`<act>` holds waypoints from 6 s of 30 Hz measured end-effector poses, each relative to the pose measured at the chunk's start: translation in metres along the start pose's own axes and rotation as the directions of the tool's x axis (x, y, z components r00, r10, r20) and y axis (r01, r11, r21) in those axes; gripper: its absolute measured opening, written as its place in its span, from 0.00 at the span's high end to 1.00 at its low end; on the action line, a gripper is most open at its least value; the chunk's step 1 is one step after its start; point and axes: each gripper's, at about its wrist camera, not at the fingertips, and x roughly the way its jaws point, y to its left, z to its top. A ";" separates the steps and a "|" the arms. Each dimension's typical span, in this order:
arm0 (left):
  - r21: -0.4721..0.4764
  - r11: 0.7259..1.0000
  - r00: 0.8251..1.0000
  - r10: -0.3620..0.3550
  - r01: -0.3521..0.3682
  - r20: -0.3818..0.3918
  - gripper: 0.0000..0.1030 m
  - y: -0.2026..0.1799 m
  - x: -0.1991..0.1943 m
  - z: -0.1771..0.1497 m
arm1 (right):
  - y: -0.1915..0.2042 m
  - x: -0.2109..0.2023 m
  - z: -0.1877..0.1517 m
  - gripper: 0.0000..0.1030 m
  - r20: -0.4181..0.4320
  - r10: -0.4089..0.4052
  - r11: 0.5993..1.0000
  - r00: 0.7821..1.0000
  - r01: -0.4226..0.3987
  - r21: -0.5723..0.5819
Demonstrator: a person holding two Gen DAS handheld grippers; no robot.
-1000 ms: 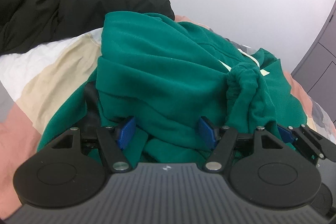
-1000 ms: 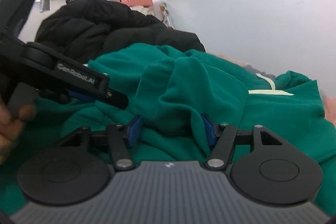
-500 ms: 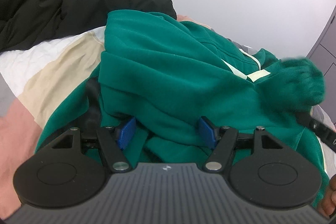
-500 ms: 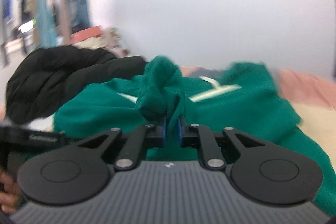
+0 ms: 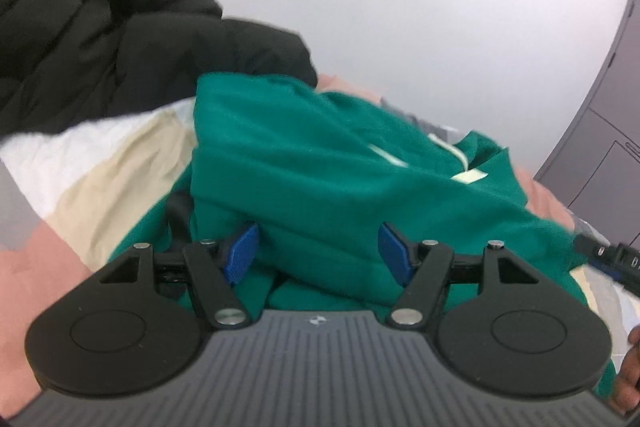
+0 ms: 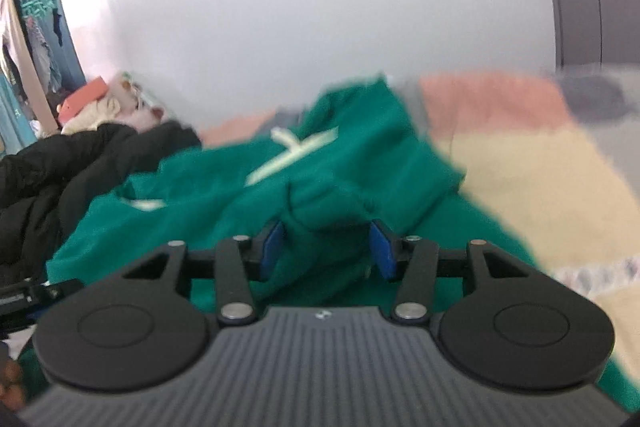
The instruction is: Fold large clothes
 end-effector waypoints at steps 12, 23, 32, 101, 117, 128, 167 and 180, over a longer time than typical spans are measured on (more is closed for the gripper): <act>0.062 0.998 0.997 -0.002 0.007 -0.074 0.31 -0.015 0.025 -0.016 | 0.012 0.050 0.002 0.51 -0.109 0.231 0.967 0.967 -0.240 -0.083; 0.096 0.995 0.994 0.032 -0.021 -0.109 0.31 -0.016 0.040 -0.023 | 0.014 0.094 -0.034 0.51 -0.244 0.176 0.961 0.954 -0.220 -0.168; 0.044 0.999 0.996 -0.018 0.022 -0.085 0.31 -0.009 -0.011 -0.016 | 0.005 0.059 -0.014 0.51 -0.217 0.243 0.962 0.946 -0.264 -0.076; -0.435 0.872 0.887 -0.367 0.223 -0.279 0.88 0.067 -0.174 -0.011 | -0.143 -0.068 0.052 0.90 -0.318 0.657 0.754 0.683 -0.598 0.273; -0.568 0.712 0.866 -0.501 0.413 0.002 0.90 0.099 -0.334 -0.032 | -0.181 -0.205 0.050 0.89 0.035 0.650 0.640 0.759 -0.572 0.513; -0.523 0.749 0.907 -0.401 0.406 0.130 0.89 0.096 -0.242 0.021 | -0.177 -0.130 0.074 0.90 0.072 0.511 0.661 0.856 -0.445 0.604; -0.416 0.895 0.980 -0.197 0.163 -0.040 0.38 0.109 0.022 0.043 | -0.169 0.122 0.029 0.73 -0.192 0.266 0.856 0.945 -0.140 0.498; -0.053 0.992 0.985 -0.107 0.116 0.139 0.31 0.039 -0.105 0.032 | -0.107 0.000 0.041 0.43 -0.045 0.271 0.940 0.962 -0.254 0.230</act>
